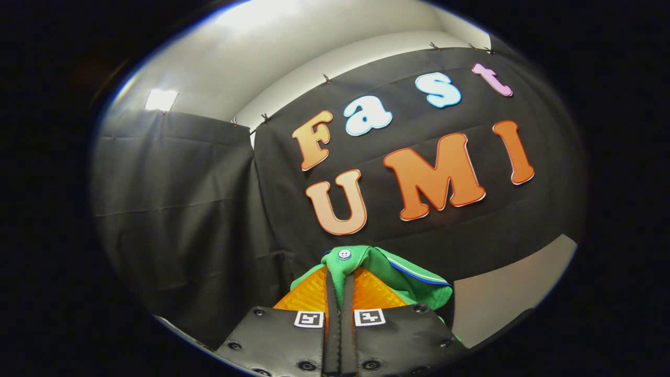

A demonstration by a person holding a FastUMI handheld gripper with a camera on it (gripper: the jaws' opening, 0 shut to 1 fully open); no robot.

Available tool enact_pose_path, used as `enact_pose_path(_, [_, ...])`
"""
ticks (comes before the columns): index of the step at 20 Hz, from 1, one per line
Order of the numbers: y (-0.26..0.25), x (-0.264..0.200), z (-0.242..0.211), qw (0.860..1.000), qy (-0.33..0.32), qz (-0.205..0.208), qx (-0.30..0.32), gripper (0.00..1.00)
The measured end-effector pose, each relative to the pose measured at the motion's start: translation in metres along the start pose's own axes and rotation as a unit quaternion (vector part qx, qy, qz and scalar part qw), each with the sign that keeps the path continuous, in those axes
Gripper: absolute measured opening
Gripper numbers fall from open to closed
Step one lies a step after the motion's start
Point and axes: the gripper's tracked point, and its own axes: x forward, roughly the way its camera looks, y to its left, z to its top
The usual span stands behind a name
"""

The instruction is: Put the clothes into the washing machine and then close the washing machine lid.

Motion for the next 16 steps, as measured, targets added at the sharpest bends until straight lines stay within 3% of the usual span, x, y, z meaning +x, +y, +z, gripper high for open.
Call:
enact_pose_path(10, [0.043,0.109,-0.148,0.994,0.103,0.008,0.018,0.08])
enact_pose_path(16, [-0.008,0.138,-0.252,0.984,0.16,-0.073,0.021,0.08])
